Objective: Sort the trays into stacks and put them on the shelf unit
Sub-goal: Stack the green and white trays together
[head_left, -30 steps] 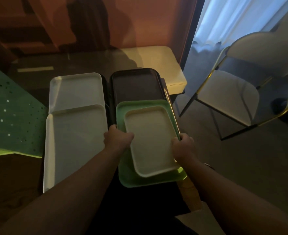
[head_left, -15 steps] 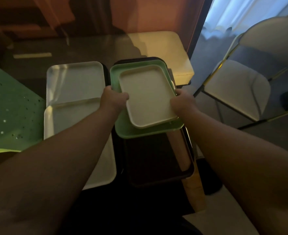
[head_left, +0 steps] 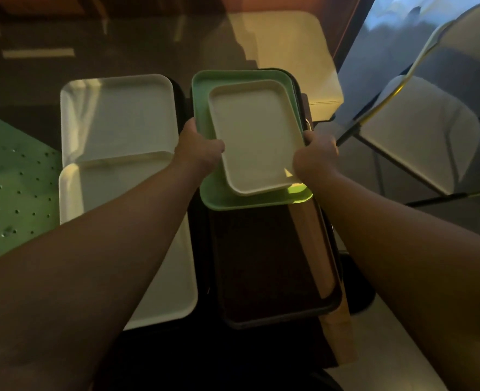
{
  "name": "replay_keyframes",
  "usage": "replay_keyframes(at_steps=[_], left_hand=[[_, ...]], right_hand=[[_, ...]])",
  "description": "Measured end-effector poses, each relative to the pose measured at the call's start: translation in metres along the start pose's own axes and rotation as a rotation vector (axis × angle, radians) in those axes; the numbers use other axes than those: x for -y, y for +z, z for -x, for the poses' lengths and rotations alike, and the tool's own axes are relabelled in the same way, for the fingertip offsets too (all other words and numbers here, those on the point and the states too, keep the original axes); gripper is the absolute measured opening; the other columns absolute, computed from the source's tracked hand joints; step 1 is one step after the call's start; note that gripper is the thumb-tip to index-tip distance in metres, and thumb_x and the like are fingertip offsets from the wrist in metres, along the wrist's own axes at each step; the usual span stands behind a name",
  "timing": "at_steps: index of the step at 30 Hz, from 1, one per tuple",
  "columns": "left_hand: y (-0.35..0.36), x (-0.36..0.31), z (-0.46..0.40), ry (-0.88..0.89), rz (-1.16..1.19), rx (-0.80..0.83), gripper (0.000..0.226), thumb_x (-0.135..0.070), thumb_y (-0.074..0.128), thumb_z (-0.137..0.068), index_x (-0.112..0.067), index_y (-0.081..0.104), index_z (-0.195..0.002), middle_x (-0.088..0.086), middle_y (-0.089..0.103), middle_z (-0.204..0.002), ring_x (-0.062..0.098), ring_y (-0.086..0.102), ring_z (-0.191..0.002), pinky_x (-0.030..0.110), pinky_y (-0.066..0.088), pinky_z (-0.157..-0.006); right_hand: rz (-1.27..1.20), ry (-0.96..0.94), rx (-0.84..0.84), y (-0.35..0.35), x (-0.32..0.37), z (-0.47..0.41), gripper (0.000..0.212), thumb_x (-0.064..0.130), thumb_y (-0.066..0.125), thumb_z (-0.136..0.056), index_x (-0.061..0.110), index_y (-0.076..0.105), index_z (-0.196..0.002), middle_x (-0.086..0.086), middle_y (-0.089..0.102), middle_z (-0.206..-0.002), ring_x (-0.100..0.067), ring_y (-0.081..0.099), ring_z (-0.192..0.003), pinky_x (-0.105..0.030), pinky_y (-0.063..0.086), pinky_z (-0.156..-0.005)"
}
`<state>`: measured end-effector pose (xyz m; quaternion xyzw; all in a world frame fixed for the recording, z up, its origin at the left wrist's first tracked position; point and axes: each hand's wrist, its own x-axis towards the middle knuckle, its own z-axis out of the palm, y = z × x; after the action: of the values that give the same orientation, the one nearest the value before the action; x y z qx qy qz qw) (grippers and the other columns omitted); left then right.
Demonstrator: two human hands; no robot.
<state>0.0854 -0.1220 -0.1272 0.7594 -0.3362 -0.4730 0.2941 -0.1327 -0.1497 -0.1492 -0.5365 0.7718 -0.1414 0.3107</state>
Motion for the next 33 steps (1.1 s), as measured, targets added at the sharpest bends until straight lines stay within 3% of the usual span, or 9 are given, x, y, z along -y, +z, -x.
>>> replay_keyframes(at_steps=[4, 8, 13, 17, 19, 23, 27, 29, 33], left_hand=[[0.008, 0.005, 0.000, -0.068, -0.091, -0.040, 0.082, -0.036, 0.056, -0.072, -0.017, 0.031, -0.148, 0.015, 0.050, -0.141, 0.037, 0.053, -0.123, 0.050, 0.046, -0.103], [0.017, 0.001, 0.003, -0.136, -0.197, -0.078, 0.080, -0.044, 0.049, -0.089, -0.019, 0.014, -0.157, 0.018, 0.031, -0.156, 0.040, 0.037, -0.138, 0.049, 0.033, -0.113], [0.014, -0.002, 0.005, -0.089, -0.155, -0.100, 0.071, -0.048, 0.039, -0.083, -0.015, 0.038, -0.146, 0.019, 0.045, -0.144, 0.042, 0.046, -0.127, 0.052, 0.039, -0.107], [0.012, -0.005, 0.019, -0.076, -0.095, -0.184, 0.074, -0.054, 0.038, -0.087, -0.012, 0.037, -0.148, 0.019, 0.045, -0.146, 0.040, 0.044, -0.130, 0.050, 0.038, -0.108], [0.012, -0.004, 0.030, -0.083, -0.080, -0.224, 0.077, -0.058, 0.035, -0.088, -0.008, 0.039, -0.147, 0.020, 0.046, -0.146, 0.040, 0.045, -0.131, 0.049, 0.037, -0.107], [0.015, 0.013, 0.061, -0.151, -0.137, -0.247, 0.078, -0.060, 0.027, -0.090, -0.004, 0.052, -0.136, 0.024, 0.054, -0.135, 0.043, 0.050, -0.122, 0.048, 0.041, -0.103], [0.020, 0.034, 0.092, -0.226, -0.185, -0.208, 0.076, -0.060, 0.027, -0.088, -0.006, 0.054, -0.135, 0.025, 0.053, -0.132, 0.043, 0.051, -0.118, 0.048, 0.043, -0.101], [0.023, 0.046, 0.108, -0.251, -0.175, -0.197, 0.074, -0.060, 0.033, -0.083, -0.008, 0.053, -0.133, 0.024, 0.054, -0.129, 0.043, 0.052, -0.114, 0.050, 0.045, -0.099], [0.028, 0.067, 0.137, -0.288, -0.215, -0.169, 0.070, -0.058, 0.042, -0.084, -0.011, 0.046, -0.136, 0.022, 0.048, -0.133, 0.043, 0.049, -0.120, 0.050, 0.043, -0.101]], right_hand=[[-0.062, 0.056, 0.023, 0.001, 0.000, 0.000, 0.056, 0.016, 0.049, -0.085, 0.023, 0.052, -0.141, -0.011, 0.049, -0.131, -0.031, 0.049, -0.120, -0.049, 0.051, -0.099], [-0.186, 0.172, 0.087, -0.001, 0.002, -0.003, 0.051, 0.017, 0.051, -0.092, 0.018, 0.047, -0.143, -0.008, 0.057, -0.127, -0.027, 0.056, -0.115, -0.047, 0.053, -0.094], [-0.156, 0.177, 0.087, -0.012, 0.004, 0.001, 0.037, 0.024, 0.048, -0.096, 0.009, 0.058, -0.128, -0.011, 0.063, -0.115, -0.026, 0.062, -0.101, -0.044, 0.056, -0.088], [-0.094, 0.214, 0.105, -0.024, 0.004, 0.013, 0.036, 0.024, 0.049, -0.100, 0.001, 0.059, -0.126, -0.012, 0.063, -0.110, -0.028, 0.064, -0.098, -0.031, 0.053, -0.075], [-0.180, 0.264, 0.118, -0.028, -0.003, 0.025, 0.036, 0.023, 0.051, -0.097, 0.004, 0.060, -0.126, -0.011, 0.064, -0.112, -0.029, 0.064, -0.100, -0.030, 0.048, -0.072], [-0.354, 0.341, 0.102, -0.038, -0.021, 0.063, 0.026, 0.026, 0.055, -0.093, 0.009, 0.058, -0.113, -0.011, 0.063, -0.102, -0.025, 0.063, -0.088, -0.038, 0.055, -0.072], [-0.389, 0.323, 0.118, -0.042, -0.043, 0.101, 0.025, 0.024, 0.053, -0.095, 0.014, 0.055, -0.118, -0.009, 0.060, -0.103, -0.024, 0.061, -0.087, -0.034, 0.047, -0.060], [-0.398, 0.312, 0.114, -0.039, -0.058, 0.117, 0.022, 0.022, 0.054, -0.094, 0.017, 0.055, -0.116, -0.010, 0.061, -0.105, -0.021, 0.060, -0.085, -0.033, 0.049, -0.062], [-0.368, 0.304, 0.098, -0.034, -0.080, 0.147, 0.015, 0.026, 0.053, -0.092, 0.022, 0.057, -0.106, -0.008, 0.063, -0.104, -0.024, 0.063, -0.092, -0.049, 0.057, -0.084]])
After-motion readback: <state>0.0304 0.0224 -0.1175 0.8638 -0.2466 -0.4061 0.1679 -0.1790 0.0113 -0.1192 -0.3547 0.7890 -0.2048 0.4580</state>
